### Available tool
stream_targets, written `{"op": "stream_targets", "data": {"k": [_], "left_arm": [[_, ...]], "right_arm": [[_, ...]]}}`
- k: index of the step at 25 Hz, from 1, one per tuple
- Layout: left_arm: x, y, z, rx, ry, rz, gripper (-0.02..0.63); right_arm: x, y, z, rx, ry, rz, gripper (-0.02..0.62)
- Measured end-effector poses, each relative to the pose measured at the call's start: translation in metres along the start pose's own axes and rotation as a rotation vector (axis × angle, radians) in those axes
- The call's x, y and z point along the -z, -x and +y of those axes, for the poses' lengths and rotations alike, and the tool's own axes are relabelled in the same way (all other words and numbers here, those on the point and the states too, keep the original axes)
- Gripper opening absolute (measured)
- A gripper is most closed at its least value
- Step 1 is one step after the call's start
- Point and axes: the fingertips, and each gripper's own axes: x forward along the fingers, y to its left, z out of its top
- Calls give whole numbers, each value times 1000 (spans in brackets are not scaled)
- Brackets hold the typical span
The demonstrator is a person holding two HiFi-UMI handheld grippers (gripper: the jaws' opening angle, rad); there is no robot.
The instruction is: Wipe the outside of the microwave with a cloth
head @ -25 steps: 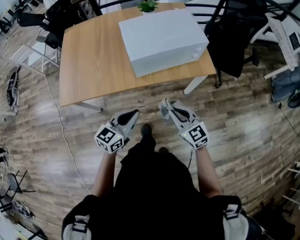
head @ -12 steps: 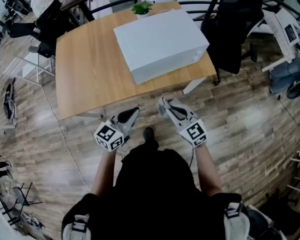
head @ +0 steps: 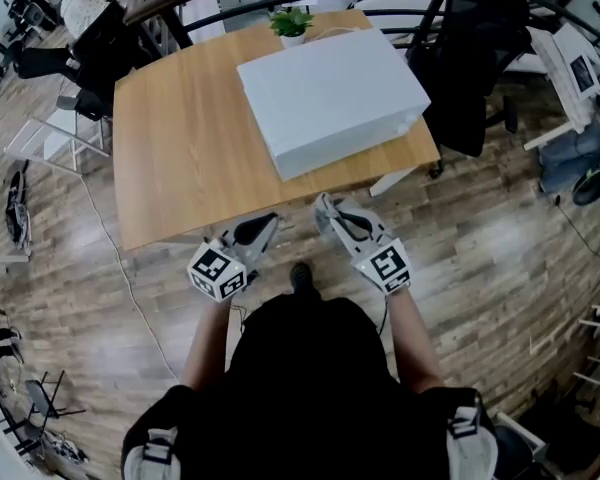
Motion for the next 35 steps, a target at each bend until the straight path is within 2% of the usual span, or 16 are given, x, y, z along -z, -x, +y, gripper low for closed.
{"op": "stream_targets", "data": {"k": [15,24,35], "left_arm": [[-3,5,19,26,-25,18,3],[3,32,29,-76,-7,34,3],[10,39,39,-126,17,53,3]], "right_arm": [[-11,-59,-3,-2,23,-27,26],[-19,-110,-16,-15,88,-58,26],[-14,-148,-22,-53,124,-52,26]]}}
